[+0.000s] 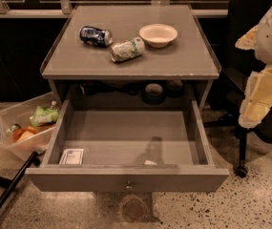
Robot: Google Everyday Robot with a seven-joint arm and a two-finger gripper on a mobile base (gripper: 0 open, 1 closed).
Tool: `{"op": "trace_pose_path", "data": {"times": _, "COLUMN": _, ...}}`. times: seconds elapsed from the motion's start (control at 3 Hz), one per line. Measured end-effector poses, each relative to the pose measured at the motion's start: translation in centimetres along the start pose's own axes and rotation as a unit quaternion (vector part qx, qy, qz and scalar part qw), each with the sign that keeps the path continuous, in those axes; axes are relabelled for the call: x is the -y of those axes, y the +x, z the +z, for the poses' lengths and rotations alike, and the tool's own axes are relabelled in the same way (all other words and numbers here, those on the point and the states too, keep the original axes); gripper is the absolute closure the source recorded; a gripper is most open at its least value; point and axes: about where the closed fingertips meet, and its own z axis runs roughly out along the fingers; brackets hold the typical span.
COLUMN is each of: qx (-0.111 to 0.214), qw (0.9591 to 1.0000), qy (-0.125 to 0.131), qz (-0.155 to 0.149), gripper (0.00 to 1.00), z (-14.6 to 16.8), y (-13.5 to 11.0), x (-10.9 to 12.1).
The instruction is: Place 7up can into top drawer
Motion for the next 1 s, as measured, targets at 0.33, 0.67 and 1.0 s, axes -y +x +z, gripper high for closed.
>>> {"op": "trace_pose_path", "data": {"times": 0.33, "qx": 0.0, "qw": 1.0, "qy": 0.0, "qz": 0.0, "gripper": 0.0, "z": 0.0, "y": 0.0, "x": 0.0}}
{"op": "trace_pose_path", "data": {"times": 0.67, "qx": 0.043, "qw": 0.9984, "qy": 0.006, "qz": 0.036, "gripper": 0.0, "z": 0.6, "y": -1.8, "x": 1.8}}
{"op": "trace_pose_path", "data": {"times": 1.0, "qx": 0.127, "qw": 0.9875, "qy": 0.018, "qz": 0.092, "gripper": 0.0, "z": 1.6, "y": -7.1, "x": 5.3}}
